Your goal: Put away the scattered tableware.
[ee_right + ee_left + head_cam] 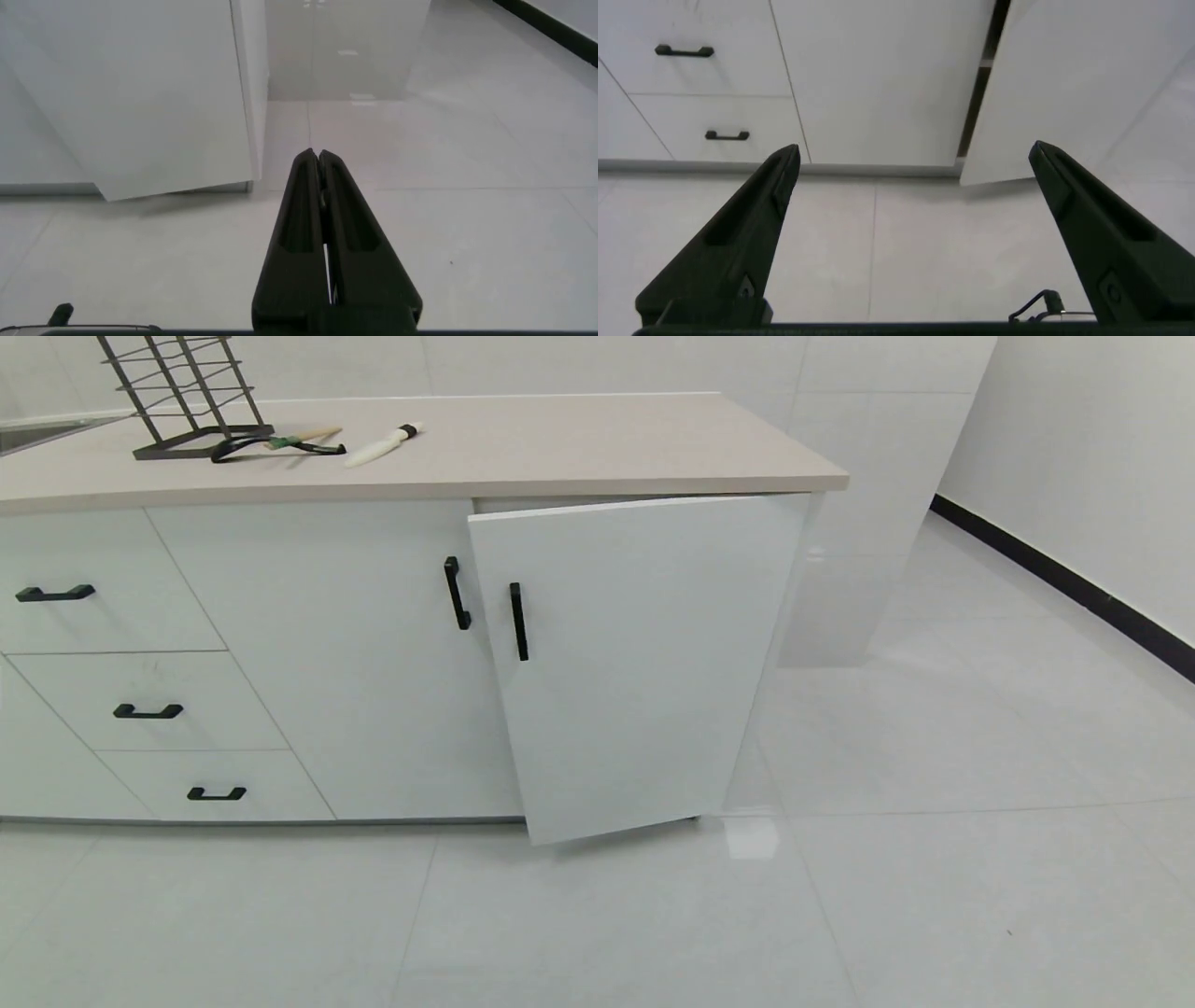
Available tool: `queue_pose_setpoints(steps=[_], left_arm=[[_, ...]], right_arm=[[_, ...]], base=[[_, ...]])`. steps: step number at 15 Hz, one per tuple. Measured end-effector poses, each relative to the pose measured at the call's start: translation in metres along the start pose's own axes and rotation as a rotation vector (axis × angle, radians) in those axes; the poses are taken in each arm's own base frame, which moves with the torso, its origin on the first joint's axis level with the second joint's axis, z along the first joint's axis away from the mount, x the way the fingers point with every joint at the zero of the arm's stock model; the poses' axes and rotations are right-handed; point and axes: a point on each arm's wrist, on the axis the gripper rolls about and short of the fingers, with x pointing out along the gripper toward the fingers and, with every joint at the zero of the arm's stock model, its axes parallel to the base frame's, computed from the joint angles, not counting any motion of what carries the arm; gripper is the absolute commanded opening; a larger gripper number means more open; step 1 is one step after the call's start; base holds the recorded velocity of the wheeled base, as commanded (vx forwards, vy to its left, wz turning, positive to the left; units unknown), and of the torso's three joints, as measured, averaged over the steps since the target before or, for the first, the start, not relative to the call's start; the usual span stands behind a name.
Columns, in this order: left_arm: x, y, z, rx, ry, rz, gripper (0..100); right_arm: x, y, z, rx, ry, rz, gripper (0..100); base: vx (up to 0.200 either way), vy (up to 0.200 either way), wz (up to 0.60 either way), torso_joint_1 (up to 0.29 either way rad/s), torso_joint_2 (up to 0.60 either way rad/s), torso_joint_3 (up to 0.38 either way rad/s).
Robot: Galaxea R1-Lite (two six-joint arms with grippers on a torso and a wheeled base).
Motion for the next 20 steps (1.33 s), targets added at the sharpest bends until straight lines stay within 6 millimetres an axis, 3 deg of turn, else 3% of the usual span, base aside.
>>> queue_pose_setpoints(steps=[17, 20], left_arm=[[0.0000, 0.0000, -0.0001, -0.001, 0.001, -0.002, 100], [0.0000, 0.0000, -0.0001, -0.005, 0.002, -0.001, 100]], right_arm=[[0.0000, -0.0001, 0.0000, 0.001, 0.000, -0.002, 0], [0.0000, -0.0001, 0.0001, 0.001, -0.001, -0.002, 0]], base=[[0.000, 0.200, 0.00, 0.004, 0.00, 0.003], [0.200, 0.067, 0.00, 0.001, 0.00, 0.004]])
